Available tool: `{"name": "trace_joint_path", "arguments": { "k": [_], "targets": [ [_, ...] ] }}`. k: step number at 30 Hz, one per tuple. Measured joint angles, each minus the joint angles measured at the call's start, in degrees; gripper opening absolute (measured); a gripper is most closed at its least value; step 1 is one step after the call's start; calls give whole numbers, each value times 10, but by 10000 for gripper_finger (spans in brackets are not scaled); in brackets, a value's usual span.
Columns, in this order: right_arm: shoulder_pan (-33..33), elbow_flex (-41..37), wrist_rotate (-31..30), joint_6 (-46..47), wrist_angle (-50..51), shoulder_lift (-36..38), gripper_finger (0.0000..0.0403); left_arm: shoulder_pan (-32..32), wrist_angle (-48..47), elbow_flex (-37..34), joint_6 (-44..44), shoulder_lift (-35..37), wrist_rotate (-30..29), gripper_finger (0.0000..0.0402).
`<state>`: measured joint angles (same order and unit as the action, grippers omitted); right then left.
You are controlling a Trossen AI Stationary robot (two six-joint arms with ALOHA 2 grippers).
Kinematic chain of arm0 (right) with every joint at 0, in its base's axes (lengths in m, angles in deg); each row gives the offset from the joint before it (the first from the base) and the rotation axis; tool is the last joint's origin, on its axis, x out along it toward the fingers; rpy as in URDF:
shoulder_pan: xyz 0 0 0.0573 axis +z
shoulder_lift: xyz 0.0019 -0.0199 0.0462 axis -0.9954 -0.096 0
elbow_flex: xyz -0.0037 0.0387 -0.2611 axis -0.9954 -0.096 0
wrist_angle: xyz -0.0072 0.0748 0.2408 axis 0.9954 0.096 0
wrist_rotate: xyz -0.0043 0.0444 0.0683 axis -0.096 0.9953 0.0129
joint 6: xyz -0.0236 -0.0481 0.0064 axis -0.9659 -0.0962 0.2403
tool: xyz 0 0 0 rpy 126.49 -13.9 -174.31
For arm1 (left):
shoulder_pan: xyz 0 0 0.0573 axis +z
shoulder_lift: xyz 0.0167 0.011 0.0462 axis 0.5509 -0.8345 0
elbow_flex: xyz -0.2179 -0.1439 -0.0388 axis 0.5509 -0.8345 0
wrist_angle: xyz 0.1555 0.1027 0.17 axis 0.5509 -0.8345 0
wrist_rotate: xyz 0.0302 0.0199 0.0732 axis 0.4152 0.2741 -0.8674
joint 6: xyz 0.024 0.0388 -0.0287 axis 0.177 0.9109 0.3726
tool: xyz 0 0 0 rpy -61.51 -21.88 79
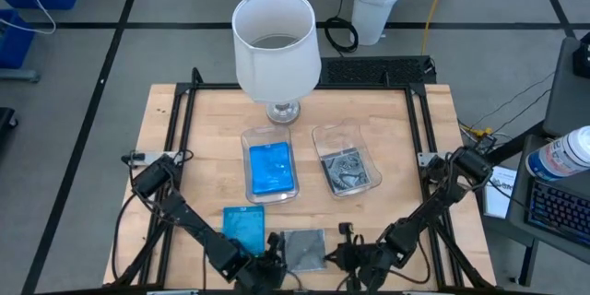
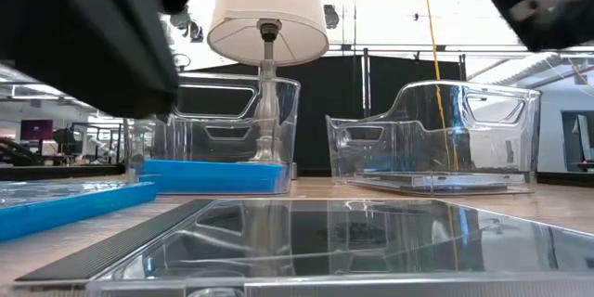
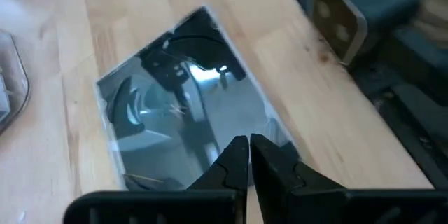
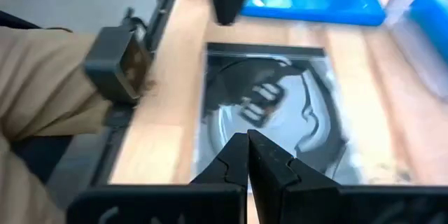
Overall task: Pick & place jewel cases by type
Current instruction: Put the black CD case into the right transparent bin
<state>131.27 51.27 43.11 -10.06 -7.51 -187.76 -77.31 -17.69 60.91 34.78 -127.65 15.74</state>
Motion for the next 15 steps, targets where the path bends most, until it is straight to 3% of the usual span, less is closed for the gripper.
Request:
{"name": "trace_joint_path", "arguments": {
  "k": [5, 10, 15],
  "targets": [
    [-29, 0, 1, -18, 31, 1, 0, -17, -17, 0, 1, -6, -15, 37],
    [-53, 0, 1, -8, 52, 1, 0, -19, -10, 0, -13, -7, -32, 86],
    [-71, 0, 2, -5, 68, 1, 0, -16, 1, 0, -17, -17, -8, 139]
  ]
}}
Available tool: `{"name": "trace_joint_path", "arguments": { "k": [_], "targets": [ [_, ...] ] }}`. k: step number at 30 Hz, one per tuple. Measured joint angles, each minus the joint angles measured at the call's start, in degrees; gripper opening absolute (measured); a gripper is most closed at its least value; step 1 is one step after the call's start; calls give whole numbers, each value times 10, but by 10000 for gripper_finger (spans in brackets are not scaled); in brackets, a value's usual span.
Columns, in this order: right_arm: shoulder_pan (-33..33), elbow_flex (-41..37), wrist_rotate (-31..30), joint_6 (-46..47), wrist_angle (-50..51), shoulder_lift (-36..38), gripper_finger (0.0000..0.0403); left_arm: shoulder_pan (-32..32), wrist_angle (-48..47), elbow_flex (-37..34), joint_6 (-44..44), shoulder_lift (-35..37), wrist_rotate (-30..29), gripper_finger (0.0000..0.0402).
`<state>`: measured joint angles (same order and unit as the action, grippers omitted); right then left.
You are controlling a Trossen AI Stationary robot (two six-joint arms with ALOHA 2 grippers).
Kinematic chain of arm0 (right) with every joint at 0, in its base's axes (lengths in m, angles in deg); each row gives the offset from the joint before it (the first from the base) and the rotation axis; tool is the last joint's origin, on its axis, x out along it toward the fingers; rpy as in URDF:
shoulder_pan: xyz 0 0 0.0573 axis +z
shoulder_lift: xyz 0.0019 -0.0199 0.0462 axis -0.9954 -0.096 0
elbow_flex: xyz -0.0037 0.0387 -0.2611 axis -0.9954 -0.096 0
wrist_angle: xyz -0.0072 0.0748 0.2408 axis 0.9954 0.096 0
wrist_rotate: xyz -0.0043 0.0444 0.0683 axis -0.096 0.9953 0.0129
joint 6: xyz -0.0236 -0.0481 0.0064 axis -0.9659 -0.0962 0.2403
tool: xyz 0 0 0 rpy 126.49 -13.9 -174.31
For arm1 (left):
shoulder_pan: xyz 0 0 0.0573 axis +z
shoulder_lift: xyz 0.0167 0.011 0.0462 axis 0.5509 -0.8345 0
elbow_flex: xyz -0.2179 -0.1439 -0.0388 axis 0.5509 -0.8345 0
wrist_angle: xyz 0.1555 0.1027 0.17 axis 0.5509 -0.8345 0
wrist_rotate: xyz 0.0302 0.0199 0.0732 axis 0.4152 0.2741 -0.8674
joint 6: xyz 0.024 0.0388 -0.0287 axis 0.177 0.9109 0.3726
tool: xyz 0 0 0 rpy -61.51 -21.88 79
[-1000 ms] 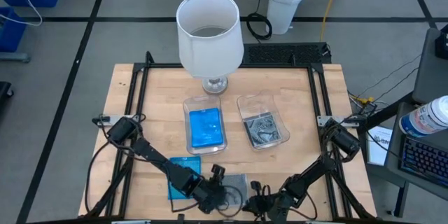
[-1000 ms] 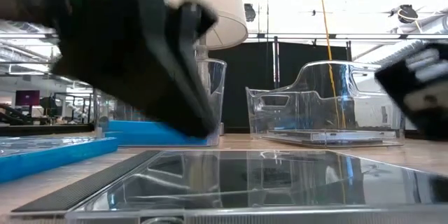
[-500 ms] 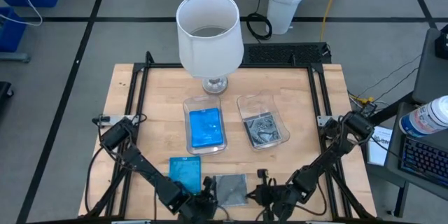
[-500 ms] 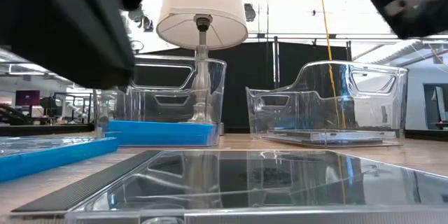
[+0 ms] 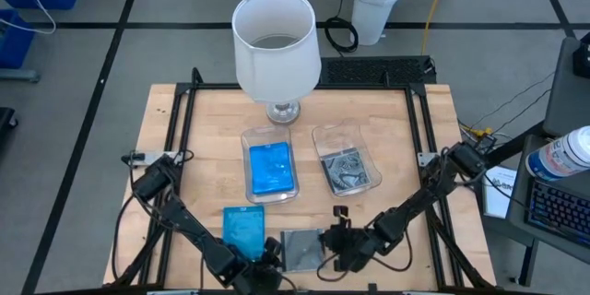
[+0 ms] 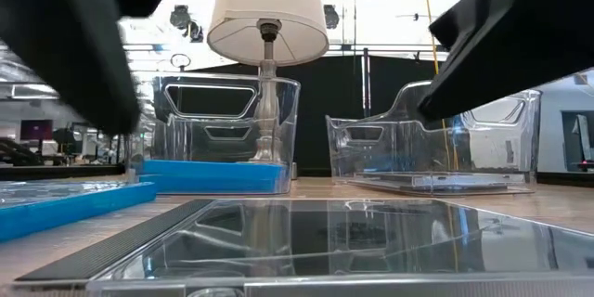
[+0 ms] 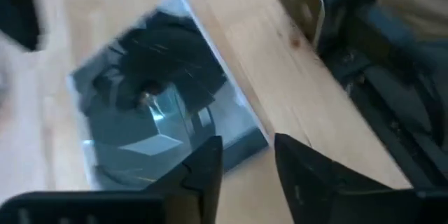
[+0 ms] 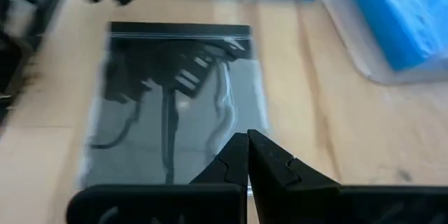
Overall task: Pick & place jewel cases by type
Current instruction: Put the black CD case into the right transparent bin
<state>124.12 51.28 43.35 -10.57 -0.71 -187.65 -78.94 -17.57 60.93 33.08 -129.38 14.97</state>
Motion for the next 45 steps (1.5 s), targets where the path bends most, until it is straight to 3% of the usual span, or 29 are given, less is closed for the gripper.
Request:
{"name": "trace_joint_path", "arguments": {
  "k": [11, 25, 34, 45],
  "targets": [
    [-38, 0, 60, 32, 54, 0, 0, -2, 41, 0, 24, -34, 0, 201],
    [-69, -38, 107, 47, 64, 0, 0, 12, 14, 0, -17, -35, -23, 202],
    [-74, -97, 137, 50, -47, 3, 0, 19, 15, 1, -14, -42, -23, 202],
    [-66, -99, 152, 57, -62, 2, 0, 18, 7, 1, 15, -43, -59, 202]
  ]
}}
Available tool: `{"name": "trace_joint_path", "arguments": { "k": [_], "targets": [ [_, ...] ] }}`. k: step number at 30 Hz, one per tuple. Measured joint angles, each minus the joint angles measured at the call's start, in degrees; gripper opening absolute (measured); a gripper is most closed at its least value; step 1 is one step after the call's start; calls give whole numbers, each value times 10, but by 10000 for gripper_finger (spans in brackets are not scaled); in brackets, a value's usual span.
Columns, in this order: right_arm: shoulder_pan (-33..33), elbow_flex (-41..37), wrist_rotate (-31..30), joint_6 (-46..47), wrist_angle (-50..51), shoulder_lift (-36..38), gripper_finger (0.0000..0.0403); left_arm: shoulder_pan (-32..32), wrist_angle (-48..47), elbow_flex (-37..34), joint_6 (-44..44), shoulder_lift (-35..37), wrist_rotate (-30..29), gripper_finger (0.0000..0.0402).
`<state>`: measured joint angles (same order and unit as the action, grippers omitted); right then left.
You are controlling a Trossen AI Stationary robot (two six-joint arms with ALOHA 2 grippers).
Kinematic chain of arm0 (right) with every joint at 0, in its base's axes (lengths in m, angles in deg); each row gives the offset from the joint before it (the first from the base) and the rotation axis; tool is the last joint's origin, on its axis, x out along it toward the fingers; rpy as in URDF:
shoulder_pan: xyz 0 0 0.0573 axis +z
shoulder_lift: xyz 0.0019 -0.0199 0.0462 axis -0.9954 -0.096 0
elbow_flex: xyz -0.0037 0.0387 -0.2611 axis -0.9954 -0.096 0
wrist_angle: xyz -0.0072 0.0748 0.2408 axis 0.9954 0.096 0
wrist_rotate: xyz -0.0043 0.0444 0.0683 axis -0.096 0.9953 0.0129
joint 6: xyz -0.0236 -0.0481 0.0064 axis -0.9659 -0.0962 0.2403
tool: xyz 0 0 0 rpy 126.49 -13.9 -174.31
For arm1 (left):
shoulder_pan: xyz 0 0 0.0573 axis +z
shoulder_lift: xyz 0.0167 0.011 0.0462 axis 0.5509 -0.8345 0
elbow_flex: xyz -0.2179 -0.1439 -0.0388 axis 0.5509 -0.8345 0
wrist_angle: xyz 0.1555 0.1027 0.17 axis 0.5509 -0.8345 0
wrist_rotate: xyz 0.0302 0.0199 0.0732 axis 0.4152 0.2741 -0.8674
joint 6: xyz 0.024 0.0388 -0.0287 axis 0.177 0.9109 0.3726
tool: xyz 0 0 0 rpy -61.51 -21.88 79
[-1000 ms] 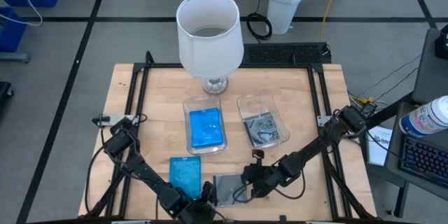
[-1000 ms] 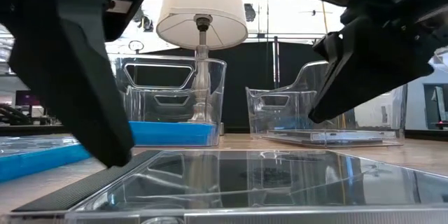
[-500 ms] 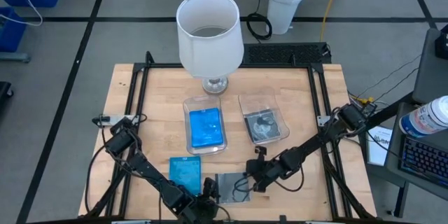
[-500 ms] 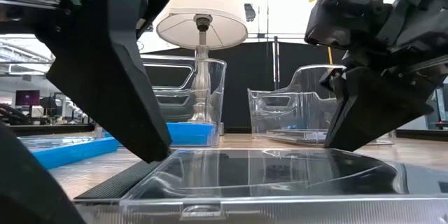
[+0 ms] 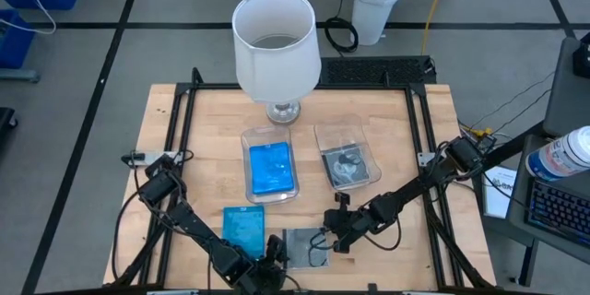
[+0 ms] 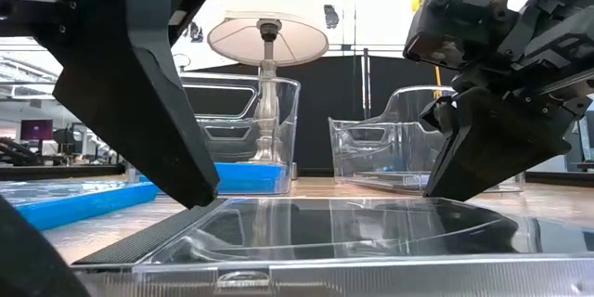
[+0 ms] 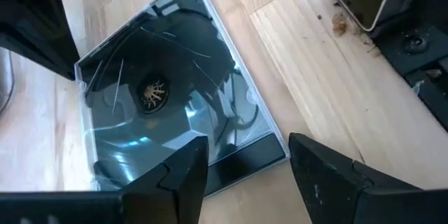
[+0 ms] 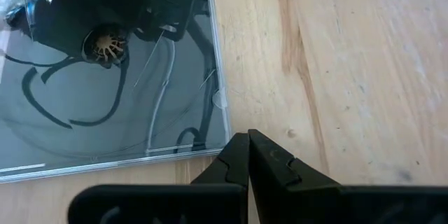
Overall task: Pick & place jewel cases by type
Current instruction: Put the black CD case into the right transparent bin
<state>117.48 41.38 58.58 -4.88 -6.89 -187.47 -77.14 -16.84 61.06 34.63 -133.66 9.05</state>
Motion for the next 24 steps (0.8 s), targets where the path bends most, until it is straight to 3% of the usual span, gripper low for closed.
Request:
{"name": "trace_joint_path", "arguments": {
  "k": [12, 17, 24],
  "targets": [
    [4, 0, 1, 3, -3, -1, 0, 0, -9, -1, 28, -1, -53, 202],
    [7, 1, 64, 0, -41, -4, 0, 13, -24, -3, 47, -4, -144, 202],
    [12, 0, 91, -31, -94, -8, 0, 19, -36, -3, 36, -3, -98, 202]
  ]
}}
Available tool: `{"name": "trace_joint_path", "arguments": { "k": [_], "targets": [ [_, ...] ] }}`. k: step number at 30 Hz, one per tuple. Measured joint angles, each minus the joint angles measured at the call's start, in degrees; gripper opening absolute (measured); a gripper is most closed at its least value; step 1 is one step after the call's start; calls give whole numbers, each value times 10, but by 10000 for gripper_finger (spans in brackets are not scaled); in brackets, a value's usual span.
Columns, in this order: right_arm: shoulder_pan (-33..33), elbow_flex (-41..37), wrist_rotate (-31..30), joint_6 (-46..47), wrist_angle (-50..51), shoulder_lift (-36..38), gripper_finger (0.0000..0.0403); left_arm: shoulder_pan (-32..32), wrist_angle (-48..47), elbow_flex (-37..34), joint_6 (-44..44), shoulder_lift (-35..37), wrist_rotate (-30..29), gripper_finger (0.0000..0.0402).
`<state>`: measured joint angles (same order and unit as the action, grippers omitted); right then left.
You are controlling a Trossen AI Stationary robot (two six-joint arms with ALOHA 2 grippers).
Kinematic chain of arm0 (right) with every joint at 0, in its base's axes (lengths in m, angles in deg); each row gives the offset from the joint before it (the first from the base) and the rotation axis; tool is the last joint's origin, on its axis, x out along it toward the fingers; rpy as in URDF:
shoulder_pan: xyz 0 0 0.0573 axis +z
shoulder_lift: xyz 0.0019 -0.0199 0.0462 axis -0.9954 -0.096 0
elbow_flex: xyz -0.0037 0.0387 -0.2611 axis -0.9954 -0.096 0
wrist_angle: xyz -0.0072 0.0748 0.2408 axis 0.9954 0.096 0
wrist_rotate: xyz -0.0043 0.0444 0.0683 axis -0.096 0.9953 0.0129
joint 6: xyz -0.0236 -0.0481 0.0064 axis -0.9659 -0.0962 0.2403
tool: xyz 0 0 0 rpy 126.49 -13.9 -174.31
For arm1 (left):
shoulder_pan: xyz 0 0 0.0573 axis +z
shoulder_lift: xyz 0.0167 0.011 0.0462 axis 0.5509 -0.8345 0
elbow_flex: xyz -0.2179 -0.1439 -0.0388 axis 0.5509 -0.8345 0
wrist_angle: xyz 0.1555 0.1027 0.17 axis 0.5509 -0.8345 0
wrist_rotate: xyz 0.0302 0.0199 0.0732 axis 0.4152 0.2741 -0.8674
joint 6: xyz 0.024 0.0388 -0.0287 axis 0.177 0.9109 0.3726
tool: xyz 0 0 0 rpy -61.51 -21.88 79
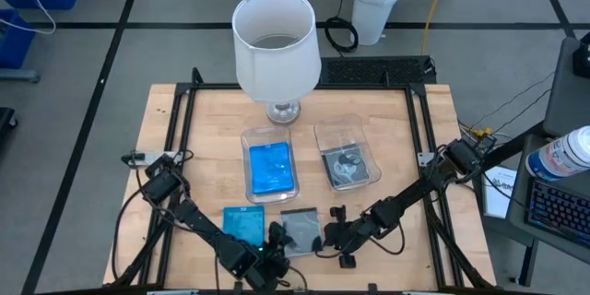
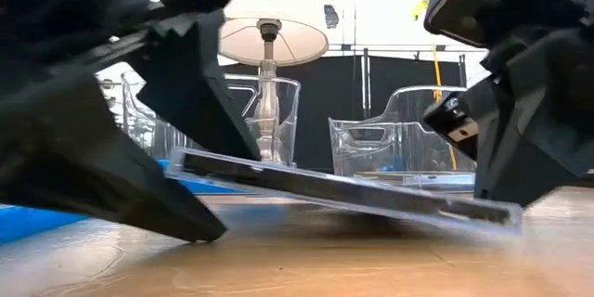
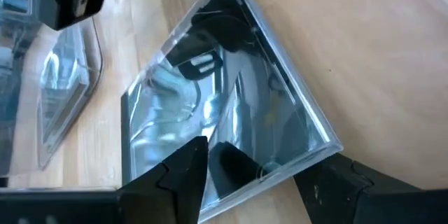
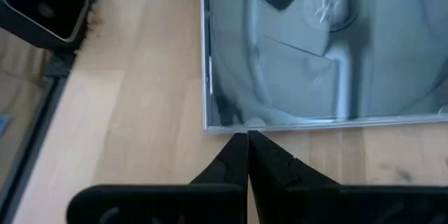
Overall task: Pick & place jewel cases by type
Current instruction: Put the black CD case into the right transparent bin
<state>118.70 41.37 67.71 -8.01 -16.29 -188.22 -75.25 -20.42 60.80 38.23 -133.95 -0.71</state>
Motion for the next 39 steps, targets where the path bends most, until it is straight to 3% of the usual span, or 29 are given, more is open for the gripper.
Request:
{"name": "trace_joint_path", "arguments": {
  "k": [10, 24, 35, 39],
  "targets": [
    [1, 0, -17, 1, 2, 0, 0, -2, -4, 0, 26, 1, 0, 194],
    [0, 0, -21, 1, -3, 1, 0, -28, -5, 1, 91, 1, -80, 60],
    [2, 1, -23, 1, -3, 1, 0, -63, -40, 41, 104, 7, -139, 59],
    [11, 1, -77, 1, -17, 1, 0, -80, -84, 64, 110, 6, -199, 47]
  ]
}}
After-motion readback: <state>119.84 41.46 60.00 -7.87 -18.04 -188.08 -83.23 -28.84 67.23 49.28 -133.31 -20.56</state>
